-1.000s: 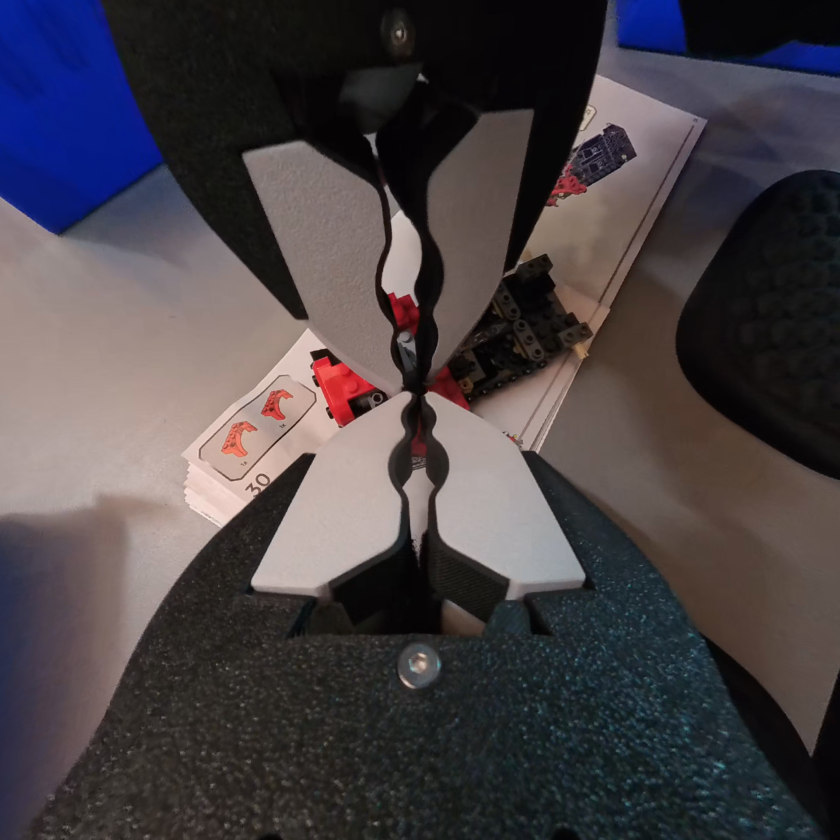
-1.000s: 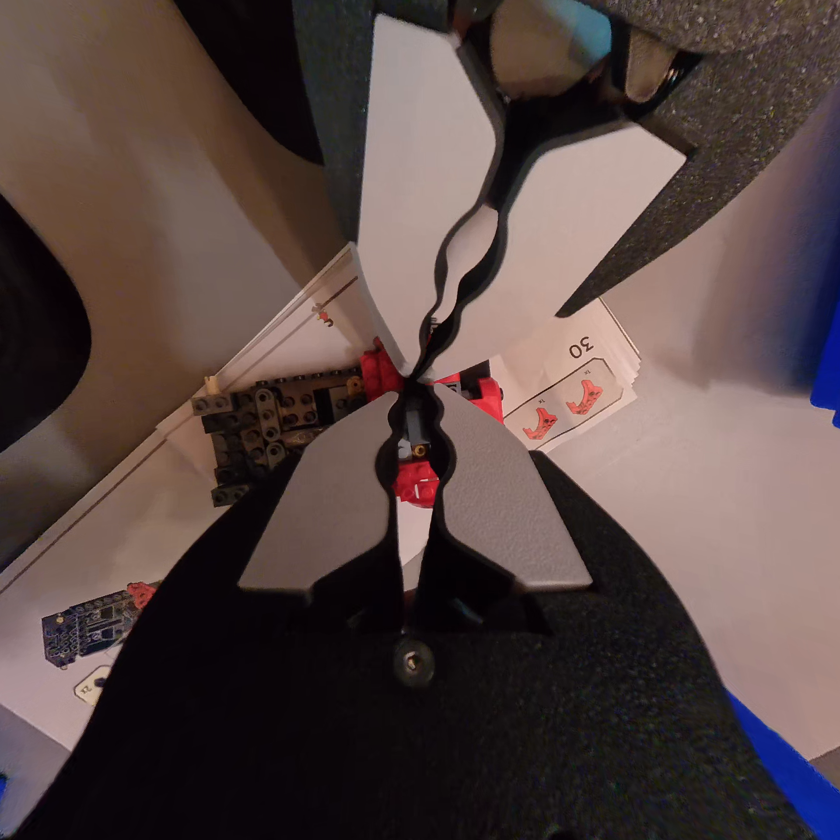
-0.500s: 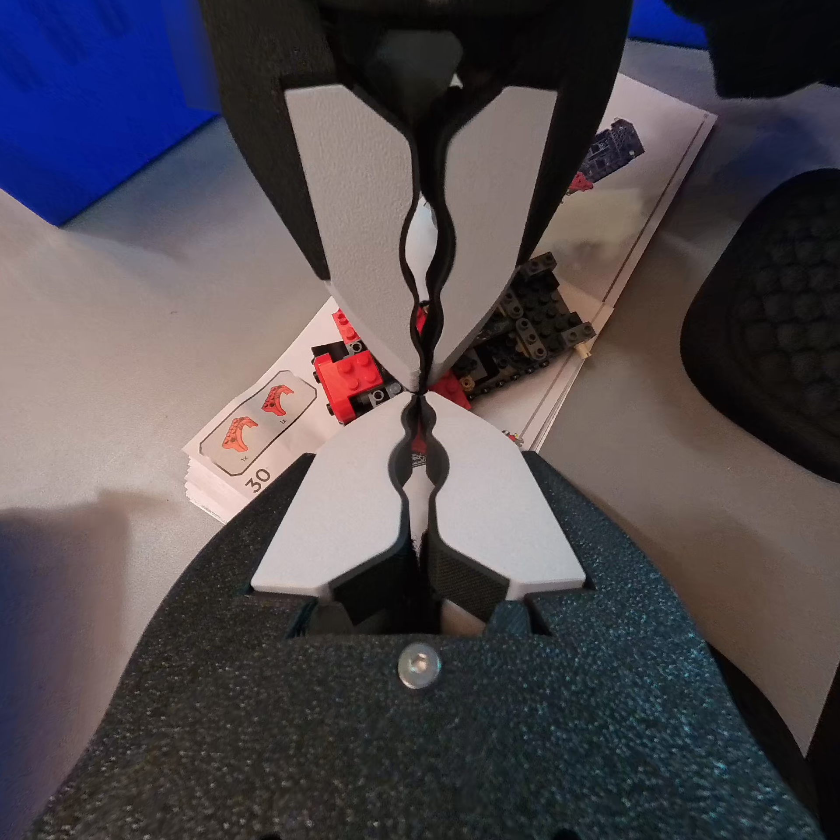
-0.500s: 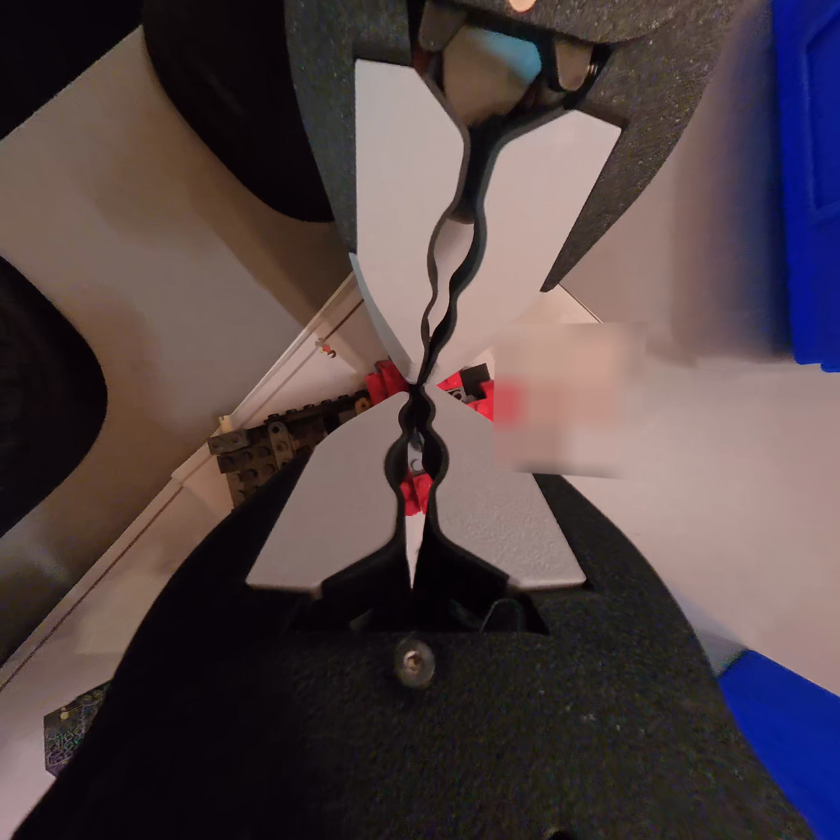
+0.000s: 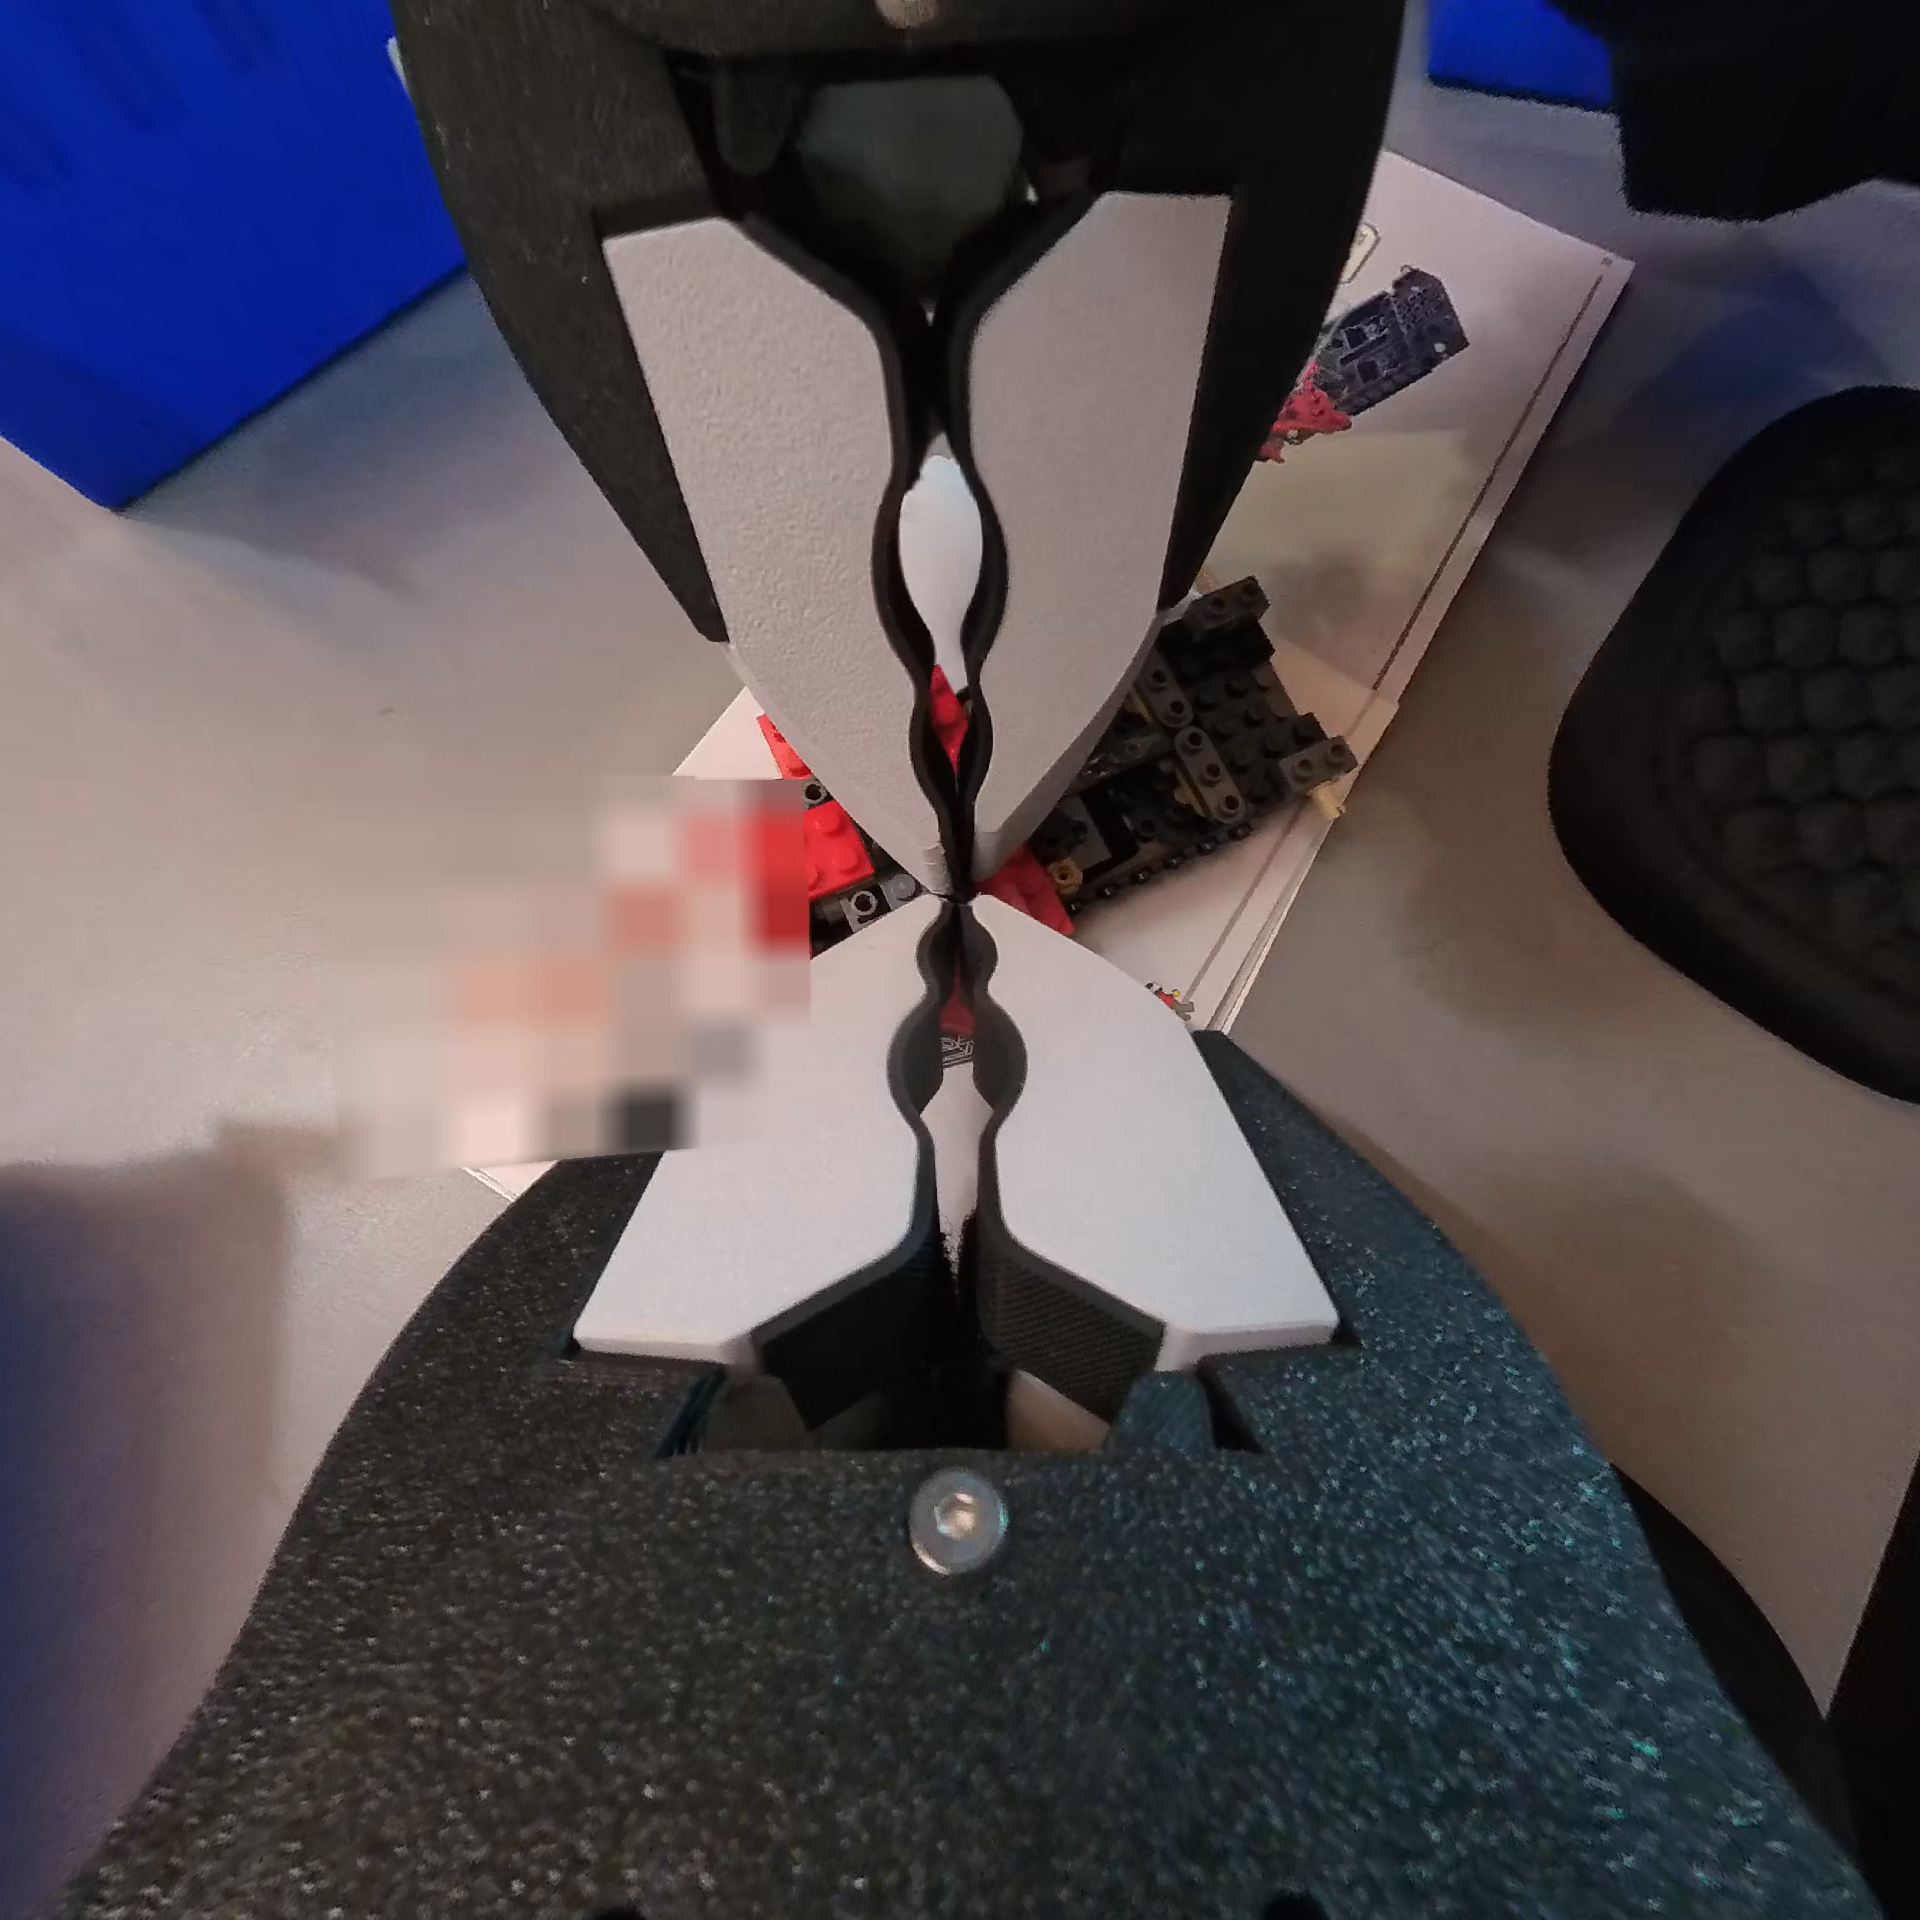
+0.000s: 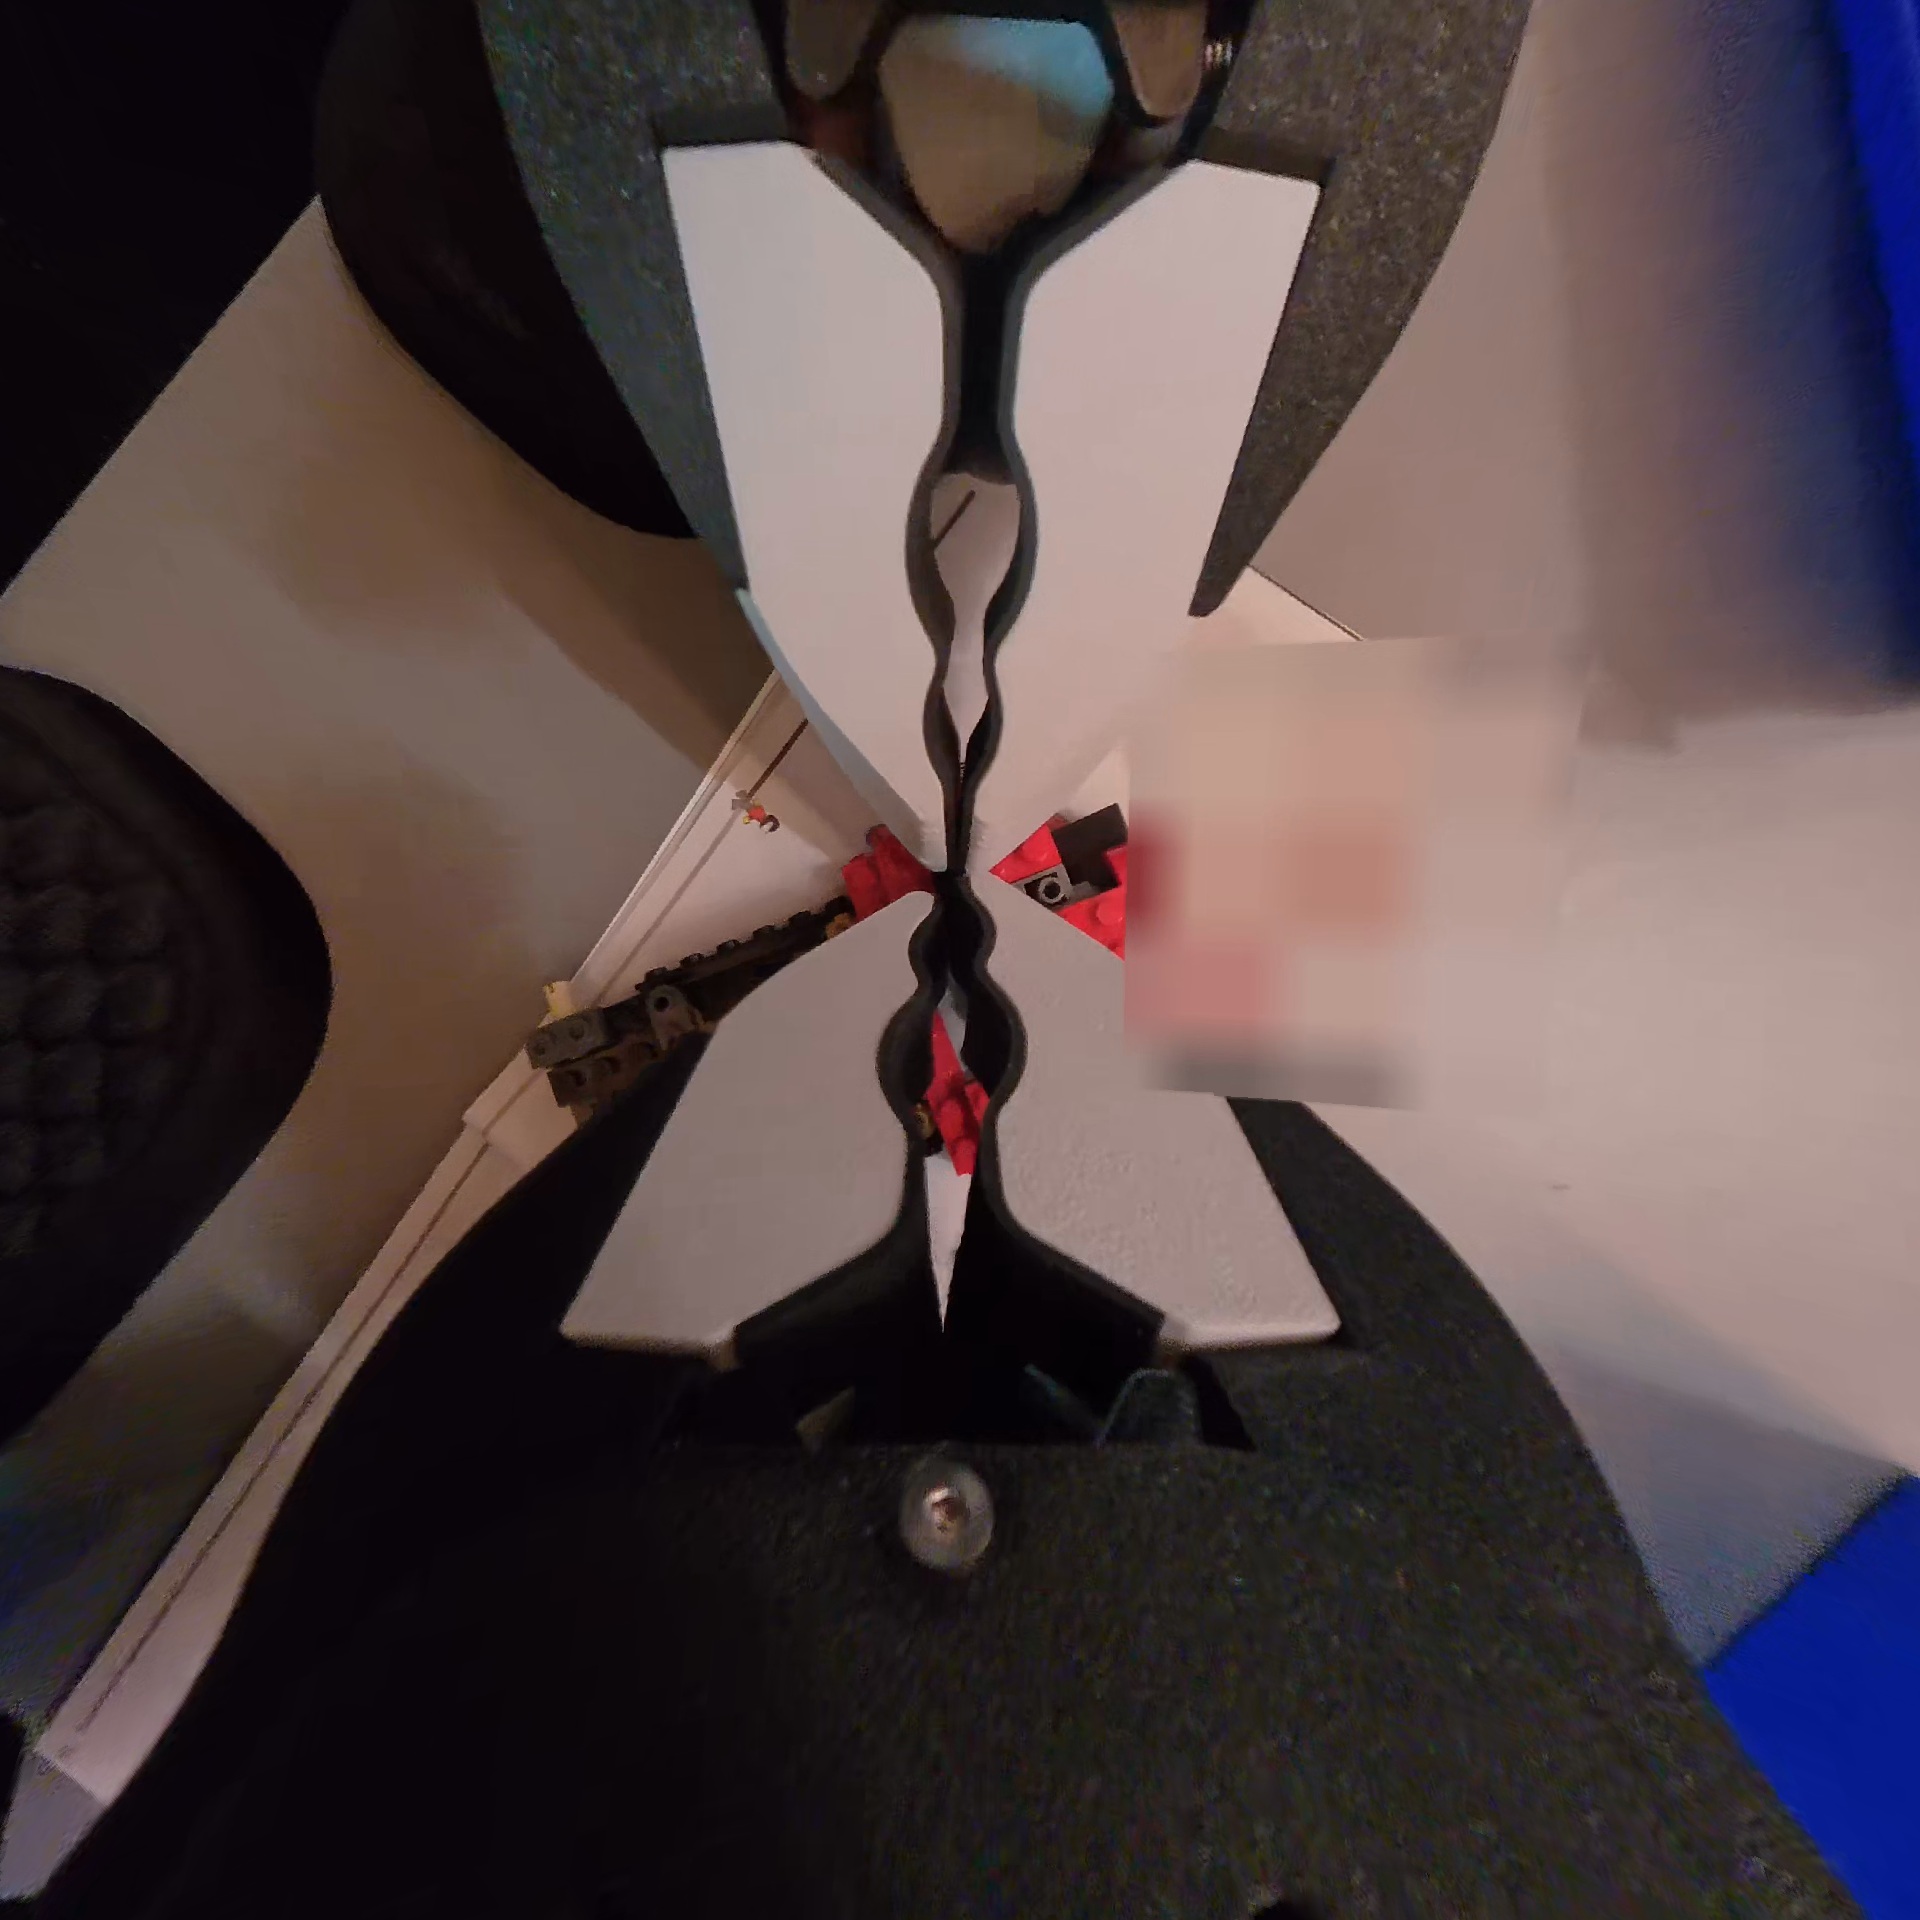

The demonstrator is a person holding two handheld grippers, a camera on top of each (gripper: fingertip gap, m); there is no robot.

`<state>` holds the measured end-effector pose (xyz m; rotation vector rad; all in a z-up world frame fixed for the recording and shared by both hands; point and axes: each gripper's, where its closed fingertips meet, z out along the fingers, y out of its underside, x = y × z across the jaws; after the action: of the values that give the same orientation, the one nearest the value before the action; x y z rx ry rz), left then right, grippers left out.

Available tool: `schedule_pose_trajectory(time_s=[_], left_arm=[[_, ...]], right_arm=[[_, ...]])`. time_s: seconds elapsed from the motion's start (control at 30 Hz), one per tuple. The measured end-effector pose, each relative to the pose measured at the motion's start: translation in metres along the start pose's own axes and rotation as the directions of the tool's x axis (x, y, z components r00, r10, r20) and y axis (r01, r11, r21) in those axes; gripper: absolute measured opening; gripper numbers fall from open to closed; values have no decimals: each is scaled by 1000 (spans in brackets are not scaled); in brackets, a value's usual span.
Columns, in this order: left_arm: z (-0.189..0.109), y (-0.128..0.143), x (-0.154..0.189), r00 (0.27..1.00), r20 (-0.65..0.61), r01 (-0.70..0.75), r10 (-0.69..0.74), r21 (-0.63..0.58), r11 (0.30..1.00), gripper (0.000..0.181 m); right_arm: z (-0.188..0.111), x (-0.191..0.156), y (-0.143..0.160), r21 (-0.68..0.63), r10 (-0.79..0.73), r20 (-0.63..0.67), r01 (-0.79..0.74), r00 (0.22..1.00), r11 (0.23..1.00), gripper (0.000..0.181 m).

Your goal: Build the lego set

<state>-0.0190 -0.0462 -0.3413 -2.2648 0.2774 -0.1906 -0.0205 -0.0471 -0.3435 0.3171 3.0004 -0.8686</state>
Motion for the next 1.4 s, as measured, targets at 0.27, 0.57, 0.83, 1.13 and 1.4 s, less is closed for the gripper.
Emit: schedule_pose_trajectory(time_s=[0.27,0.57,0.83,1.13,1.4], left_arm=[[-1,0,0,1000,-18,1,-1,-12,1000,0],[-24,12,-2,1000,9,24,-24,-27,999,5],[-16,10,5,999,4,35,-35,1,999,6],[-12,15,6,999,-12,35,-35,-25,999,6],[-13,15,7,999,-22,36,-36,-19,999,6]], right_arm=[[-1,2,7,-75,-27,-41,24,999,997,0],[-11,3,11,-71,-43,-119,35,992,997,0],[-3,-2,1,-52,-127,-107,122,986,991,7],[3,0,0,-64,-145,-20,143,989,988,8],[2,1,0,-113,-173,-29,169,984,979,7]])
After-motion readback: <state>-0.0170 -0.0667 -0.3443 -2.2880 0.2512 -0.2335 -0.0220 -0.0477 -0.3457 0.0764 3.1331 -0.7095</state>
